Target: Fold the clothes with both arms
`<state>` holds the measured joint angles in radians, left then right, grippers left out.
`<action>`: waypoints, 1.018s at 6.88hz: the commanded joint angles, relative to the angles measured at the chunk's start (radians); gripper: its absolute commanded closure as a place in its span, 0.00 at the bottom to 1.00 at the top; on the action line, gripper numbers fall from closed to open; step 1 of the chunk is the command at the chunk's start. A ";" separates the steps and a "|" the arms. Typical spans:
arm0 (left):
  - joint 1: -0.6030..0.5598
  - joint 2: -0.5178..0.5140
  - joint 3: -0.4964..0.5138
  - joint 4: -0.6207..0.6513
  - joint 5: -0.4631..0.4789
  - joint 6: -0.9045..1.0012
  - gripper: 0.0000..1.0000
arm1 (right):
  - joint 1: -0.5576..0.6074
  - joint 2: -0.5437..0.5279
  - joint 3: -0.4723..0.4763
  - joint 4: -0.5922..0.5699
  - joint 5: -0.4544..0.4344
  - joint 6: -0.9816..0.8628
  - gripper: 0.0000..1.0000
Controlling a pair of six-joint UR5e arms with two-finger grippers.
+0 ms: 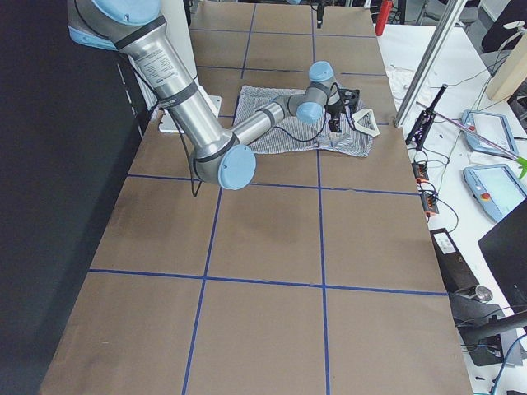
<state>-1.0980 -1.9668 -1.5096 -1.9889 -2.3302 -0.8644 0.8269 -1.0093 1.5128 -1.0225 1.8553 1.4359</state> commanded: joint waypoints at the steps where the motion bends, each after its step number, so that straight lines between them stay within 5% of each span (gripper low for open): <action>1: 0.119 -0.130 0.117 -0.016 0.185 -0.183 0.01 | 0.012 -0.086 0.076 0.019 0.016 0.001 0.00; 2: 0.159 -0.191 0.217 -0.036 0.315 -0.185 0.06 | 0.011 -0.119 0.113 0.019 0.016 0.003 0.00; 4: 0.170 -0.227 0.376 -0.193 0.339 -0.185 0.13 | 0.009 -0.126 0.107 0.019 0.013 0.003 0.00; 7: 0.217 -0.244 0.394 -0.199 0.390 -0.186 0.27 | 0.009 -0.127 0.115 0.019 0.013 0.003 0.00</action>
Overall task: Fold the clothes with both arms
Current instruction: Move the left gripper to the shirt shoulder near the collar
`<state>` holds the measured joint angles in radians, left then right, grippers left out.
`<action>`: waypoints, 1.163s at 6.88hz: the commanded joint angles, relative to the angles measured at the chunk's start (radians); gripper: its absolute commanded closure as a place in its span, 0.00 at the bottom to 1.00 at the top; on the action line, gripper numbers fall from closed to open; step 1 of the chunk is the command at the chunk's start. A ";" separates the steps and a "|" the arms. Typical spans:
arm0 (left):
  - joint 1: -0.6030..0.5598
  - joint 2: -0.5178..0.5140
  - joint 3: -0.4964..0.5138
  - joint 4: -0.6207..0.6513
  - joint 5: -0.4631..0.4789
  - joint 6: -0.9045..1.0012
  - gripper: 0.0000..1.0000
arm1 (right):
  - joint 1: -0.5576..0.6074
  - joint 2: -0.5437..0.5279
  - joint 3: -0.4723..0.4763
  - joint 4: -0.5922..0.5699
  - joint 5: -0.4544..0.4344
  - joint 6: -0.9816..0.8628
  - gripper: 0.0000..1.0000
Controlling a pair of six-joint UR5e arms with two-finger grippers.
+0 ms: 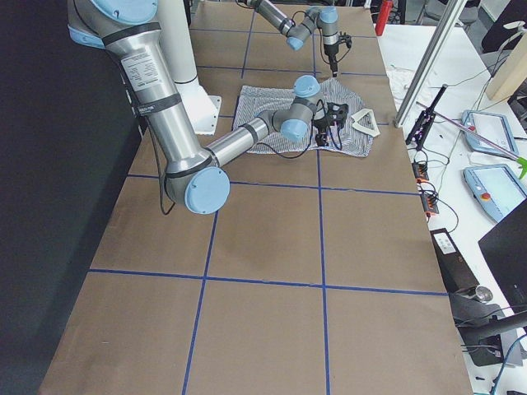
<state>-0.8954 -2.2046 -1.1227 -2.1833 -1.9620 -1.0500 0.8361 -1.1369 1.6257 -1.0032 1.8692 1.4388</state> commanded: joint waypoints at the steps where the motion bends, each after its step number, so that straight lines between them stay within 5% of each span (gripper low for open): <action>1: 0.015 -0.007 0.017 -0.006 0.023 0.001 0.37 | 0.000 0.000 0.000 0.000 0.001 0.000 0.00; 3: 0.015 -0.014 0.020 -0.006 0.022 0.002 0.67 | 0.000 0.000 0.000 0.002 0.001 0.000 0.00; 4: 0.015 -0.024 0.021 -0.004 0.022 0.001 0.90 | 0.000 -0.001 0.000 0.002 0.001 0.000 0.00; 5: 0.015 -0.032 0.020 -0.006 0.020 0.002 1.00 | 0.000 0.000 0.000 0.002 0.001 0.000 0.00; 8: 0.013 -0.070 -0.053 0.013 -0.045 -0.007 1.00 | 0.000 0.002 0.000 0.002 0.001 0.000 0.00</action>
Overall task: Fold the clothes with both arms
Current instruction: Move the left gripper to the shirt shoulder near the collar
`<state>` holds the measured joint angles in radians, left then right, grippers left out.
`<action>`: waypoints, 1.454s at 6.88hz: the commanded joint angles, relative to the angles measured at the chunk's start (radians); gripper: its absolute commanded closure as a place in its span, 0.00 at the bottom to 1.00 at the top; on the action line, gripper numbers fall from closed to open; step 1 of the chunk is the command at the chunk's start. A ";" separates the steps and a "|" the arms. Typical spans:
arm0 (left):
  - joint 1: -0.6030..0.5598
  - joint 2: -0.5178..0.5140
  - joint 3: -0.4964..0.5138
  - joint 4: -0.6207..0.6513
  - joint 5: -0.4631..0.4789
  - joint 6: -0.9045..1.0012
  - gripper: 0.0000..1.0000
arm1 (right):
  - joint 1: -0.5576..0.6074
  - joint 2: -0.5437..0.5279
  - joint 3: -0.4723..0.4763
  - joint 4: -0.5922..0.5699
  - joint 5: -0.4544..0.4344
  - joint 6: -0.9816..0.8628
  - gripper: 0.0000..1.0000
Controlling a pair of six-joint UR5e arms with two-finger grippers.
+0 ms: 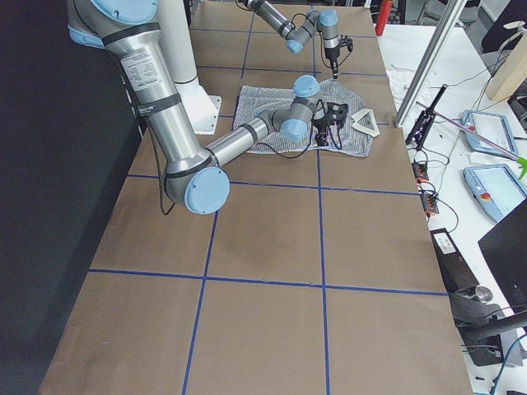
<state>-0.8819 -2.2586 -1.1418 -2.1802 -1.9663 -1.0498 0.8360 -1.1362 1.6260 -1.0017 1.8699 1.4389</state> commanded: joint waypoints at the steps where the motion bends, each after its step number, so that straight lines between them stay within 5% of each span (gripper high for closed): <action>1: 0.010 -0.042 -0.027 0.007 -0.043 -0.069 1.00 | 0.000 0.001 0.000 0.000 0.000 0.000 0.00; 3: 0.096 -0.221 0.153 0.000 0.028 -0.183 1.00 | -0.003 0.001 -0.003 0.000 0.000 -0.005 0.00; 6: 0.107 -0.251 0.267 -0.117 0.121 -0.188 1.00 | -0.017 0.001 -0.009 -0.002 0.000 -0.011 0.00; 7: 0.107 -0.257 0.245 -0.119 0.121 -0.211 0.43 | -0.026 0.001 -0.002 -0.002 -0.003 -0.002 0.00; 9: 0.132 -0.213 0.092 -0.115 0.116 -0.286 0.20 | -0.050 -0.017 0.059 -0.015 -0.006 0.006 0.00; 10: 0.164 -0.090 -0.109 -0.098 0.115 -0.288 0.18 | -0.116 -0.087 0.142 -0.015 -0.026 0.105 0.01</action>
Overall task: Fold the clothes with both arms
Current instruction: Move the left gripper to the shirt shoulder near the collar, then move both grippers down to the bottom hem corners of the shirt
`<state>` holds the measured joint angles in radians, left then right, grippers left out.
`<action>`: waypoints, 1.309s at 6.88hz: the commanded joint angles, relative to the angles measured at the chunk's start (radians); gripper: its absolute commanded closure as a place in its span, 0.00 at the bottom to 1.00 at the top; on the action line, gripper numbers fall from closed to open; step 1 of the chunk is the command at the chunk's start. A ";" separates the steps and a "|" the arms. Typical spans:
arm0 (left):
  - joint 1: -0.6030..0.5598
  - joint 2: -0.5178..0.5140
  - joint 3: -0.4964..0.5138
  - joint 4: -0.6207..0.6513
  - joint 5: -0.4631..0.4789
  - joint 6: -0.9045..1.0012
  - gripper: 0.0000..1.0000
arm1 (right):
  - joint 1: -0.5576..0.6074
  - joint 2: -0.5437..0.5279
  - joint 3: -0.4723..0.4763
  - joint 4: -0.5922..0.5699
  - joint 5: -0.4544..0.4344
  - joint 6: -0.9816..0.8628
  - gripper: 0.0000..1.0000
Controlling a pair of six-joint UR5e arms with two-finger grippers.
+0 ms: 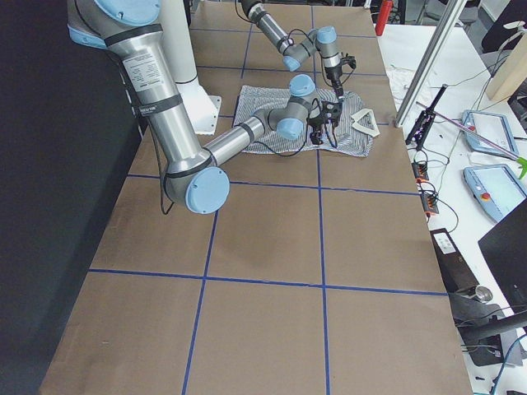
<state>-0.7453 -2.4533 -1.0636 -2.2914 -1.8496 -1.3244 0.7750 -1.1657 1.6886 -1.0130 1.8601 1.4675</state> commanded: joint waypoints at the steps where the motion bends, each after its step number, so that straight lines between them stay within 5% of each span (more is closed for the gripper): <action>1: 0.032 0.178 -0.299 0.018 -0.006 -0.013 0.17 | -0.191 -0.125 0.159 -0.010 -0.107 0.188 0.01; 2: 0.037 0.189 -0.303 0.015 -0.005 -0.013 0.17 | -0.344 -0.141 0.225 -0.089 -0.271 0.293 0.02; 3: 0.037 0.200 -0.305 0.015 -0.005 -0.012 0.17 | -0.481 -0.129 0.305 -0.312 -0.385 0.313 0.05; 4: 0.037 0.203 -0.303 0.013 -0.005 -0.012 0.17 | -0.575 -0.132 0.344 -0.379 -0.454 0.411 0.07; 6: 0.037 0.203 -0.303 0.015 -0.005 -0.012 0.17 | -0.641 -0.164 0.344 -0.383 -0.463 0.611 0.10; 9: 0.037 0.203 -0.303 0.013 -0.005 -0.012 0.17 | -0.700 -0.229 0.344 -0.450 -0.501 0.651 0.17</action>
<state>-0.7087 -2.2504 -1.3667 -2.2778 -1.8546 -1.3361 0.0916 -1.3803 2.0320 -1.4131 1.3654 2.1093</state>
